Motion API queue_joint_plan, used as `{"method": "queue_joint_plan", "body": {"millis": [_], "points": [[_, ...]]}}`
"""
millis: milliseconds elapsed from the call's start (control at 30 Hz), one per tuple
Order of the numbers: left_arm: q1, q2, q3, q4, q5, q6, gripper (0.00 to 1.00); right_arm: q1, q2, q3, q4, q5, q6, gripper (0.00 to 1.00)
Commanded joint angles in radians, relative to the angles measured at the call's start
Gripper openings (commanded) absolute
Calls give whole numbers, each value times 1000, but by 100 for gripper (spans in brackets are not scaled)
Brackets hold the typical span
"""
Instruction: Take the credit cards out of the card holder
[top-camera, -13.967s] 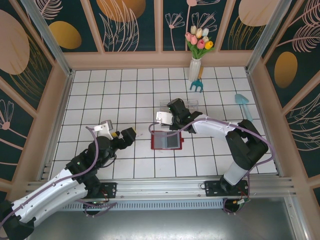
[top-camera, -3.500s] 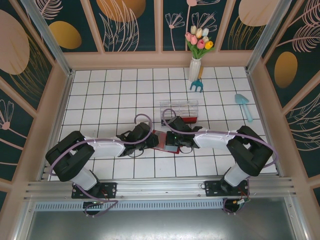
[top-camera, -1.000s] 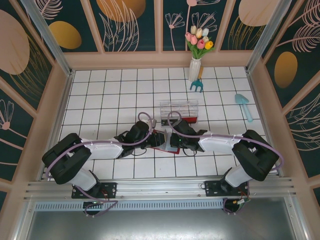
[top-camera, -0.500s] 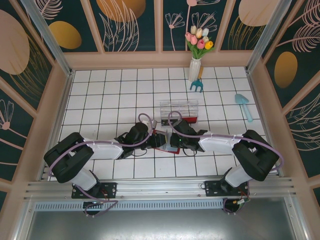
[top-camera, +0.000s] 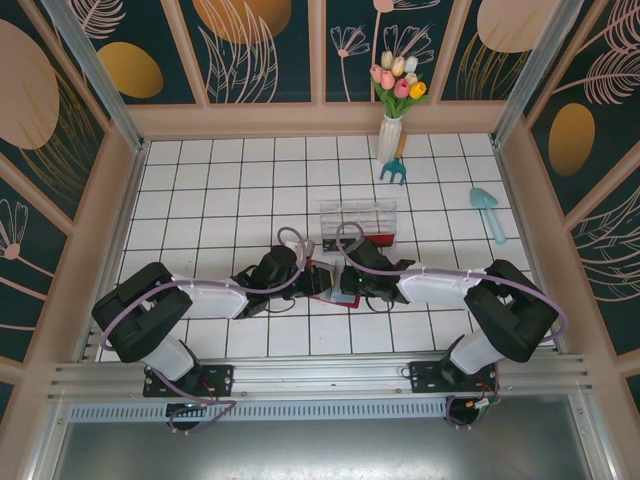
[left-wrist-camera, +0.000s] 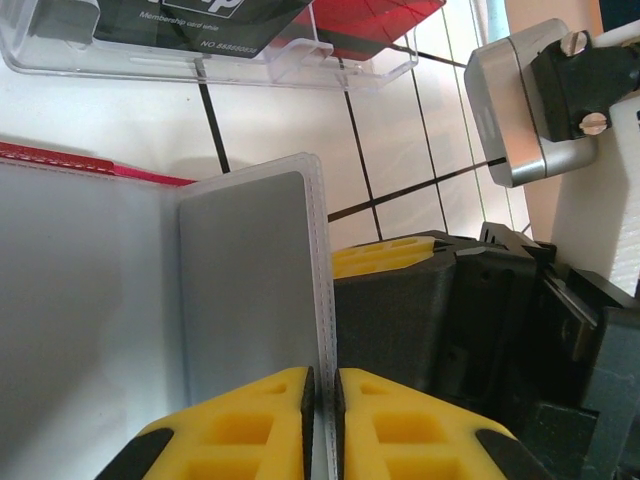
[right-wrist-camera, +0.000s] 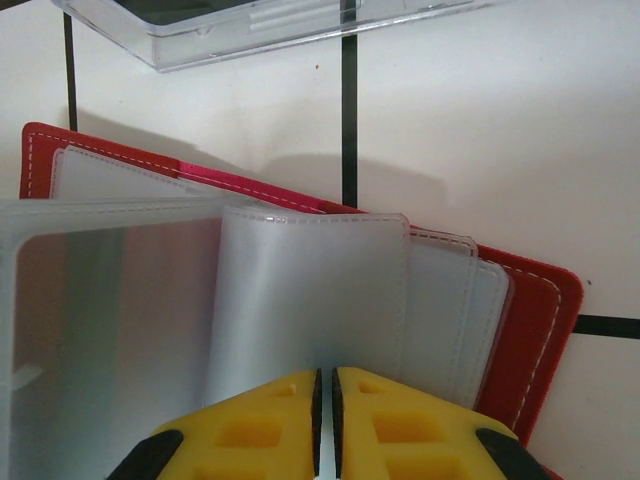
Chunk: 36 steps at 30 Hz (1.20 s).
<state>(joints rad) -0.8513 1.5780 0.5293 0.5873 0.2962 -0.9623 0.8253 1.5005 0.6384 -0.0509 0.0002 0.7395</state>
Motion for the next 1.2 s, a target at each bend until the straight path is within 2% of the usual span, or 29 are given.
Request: {"method": "queue_joint_plan", "body": {"millis": [0,167,433,600,867,1000,1167], "points": [[-5,19,9,-13,-1,7,17,-6,-13,-26,-29,-6,9,14],[-5,13,12,-27,-11,13,19,-5,-30,-26,-36,9,12,16],[-5,17,15,-38,-16,17,25,-14,-157,-32,-40,26,17,39],[-5,23,20,-33,-11,18,25,-27,-165,-26,-25,20,19,40],[-4,24,17,-35,-6,19,26,-74,-160,-29,56,-65,39,40],[-5,22,21,-35,-1,22,31,-75,-143,-6,64,-87,32,42],[-5,24,23,-35,3,24,32,-76,-107,21,73,-101,27,43]]}}
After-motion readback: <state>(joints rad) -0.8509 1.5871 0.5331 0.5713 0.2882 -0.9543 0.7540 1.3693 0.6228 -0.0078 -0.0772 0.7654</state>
